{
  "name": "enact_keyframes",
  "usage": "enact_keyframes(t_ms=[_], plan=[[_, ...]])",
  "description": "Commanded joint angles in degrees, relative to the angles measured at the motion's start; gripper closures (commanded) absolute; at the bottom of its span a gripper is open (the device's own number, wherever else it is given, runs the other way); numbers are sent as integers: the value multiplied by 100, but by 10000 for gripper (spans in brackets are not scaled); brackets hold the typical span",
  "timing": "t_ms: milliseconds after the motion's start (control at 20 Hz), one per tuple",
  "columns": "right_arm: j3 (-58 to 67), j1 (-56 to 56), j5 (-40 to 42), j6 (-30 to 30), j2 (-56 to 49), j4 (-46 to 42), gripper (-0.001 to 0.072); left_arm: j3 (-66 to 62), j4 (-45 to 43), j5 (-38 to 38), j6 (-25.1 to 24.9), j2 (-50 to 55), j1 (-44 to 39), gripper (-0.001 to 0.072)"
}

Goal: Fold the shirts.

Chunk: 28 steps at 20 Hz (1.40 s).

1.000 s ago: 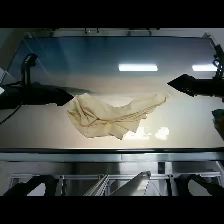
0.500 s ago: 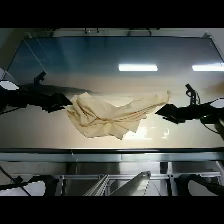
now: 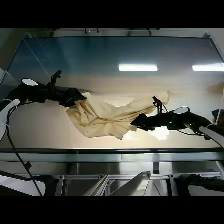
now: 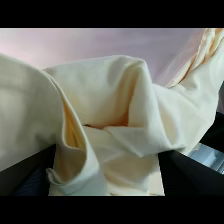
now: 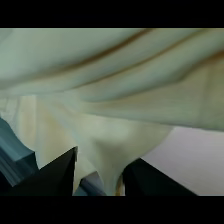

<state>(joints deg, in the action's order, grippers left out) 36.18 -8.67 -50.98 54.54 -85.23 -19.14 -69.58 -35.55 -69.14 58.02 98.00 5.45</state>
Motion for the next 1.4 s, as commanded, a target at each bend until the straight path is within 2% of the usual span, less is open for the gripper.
enact_keyframes(t_ms=[0,50,100,250,400,550,600,750,950,1000,1200,1350], plan=[[81,-142,-44,-380,-181,444,549,-389,83,-369,162,144,7,274],[146,-142,-243,-446,-151,444,702,-527,92,-625,164,131,9,648],[214,-136,-444,-446,-76,435,701,-651,125,-898,168,94,52,707],[492,249,-1360,-435,505,282,701,-1043,116,-1539,461,-306,111,709],[942,1287,-2363,-66,1744,291,702,-1314,103,-1681,686,-1167,334,708],[1797,2643,-2564,299,3123,455,702,-1633,105,-1836,1029,-2144,815,707],[2124,3134,-2588,339,3519,804,702,-1735,111,-1864,1178,-2459,988,707],[2876,4256,-2763,334,4441,2181,702,-2175,116,-1871,1213,-3519,1427,707],[3668,4498,-2752,-79,5038,3427,702,-3119,107,-1504,1143,-4765,1563,704],[3880,4498,-2756,-79,5047,3587,702,-3410,101,-1510,1143,-4957,1563,678],[4336,4365,-2728,-103,4964,3355,702,-4105,-76,-1633,1156,-5158,994,678],[4312,3954,-2588,-28,4682,2072,701,-4094,-568,-2046,1419,-4559,17,678]])
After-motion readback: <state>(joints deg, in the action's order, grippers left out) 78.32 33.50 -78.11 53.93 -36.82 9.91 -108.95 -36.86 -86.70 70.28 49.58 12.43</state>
